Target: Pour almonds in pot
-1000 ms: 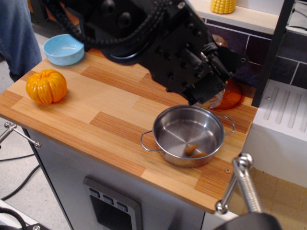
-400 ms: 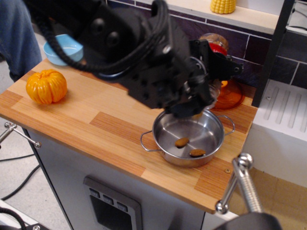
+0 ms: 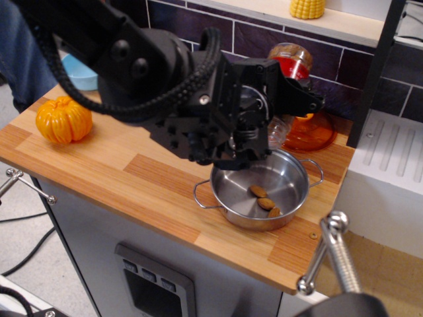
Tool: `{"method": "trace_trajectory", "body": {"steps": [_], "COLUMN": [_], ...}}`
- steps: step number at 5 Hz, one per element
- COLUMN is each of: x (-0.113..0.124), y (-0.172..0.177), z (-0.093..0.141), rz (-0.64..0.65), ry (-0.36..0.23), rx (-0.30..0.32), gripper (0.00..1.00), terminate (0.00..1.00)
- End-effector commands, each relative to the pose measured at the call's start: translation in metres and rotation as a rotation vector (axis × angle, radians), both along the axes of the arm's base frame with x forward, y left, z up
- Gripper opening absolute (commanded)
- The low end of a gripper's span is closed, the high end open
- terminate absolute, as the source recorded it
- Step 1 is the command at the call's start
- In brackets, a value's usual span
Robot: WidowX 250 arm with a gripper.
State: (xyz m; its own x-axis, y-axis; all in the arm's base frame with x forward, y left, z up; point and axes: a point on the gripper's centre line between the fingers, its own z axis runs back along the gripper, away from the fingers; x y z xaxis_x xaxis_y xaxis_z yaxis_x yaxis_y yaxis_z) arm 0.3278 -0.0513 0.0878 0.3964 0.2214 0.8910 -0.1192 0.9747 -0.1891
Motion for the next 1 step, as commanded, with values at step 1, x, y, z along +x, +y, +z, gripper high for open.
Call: {"method": "trace_trajectory", "body": {"steps": [1], "x": [-0.001], "y": [0.0082], "z": [0.0062], "rz": [-0.029], "ry": [-0.023], "rx": [0.062], "gripper": [0.0], "terminate": [1.0]}}
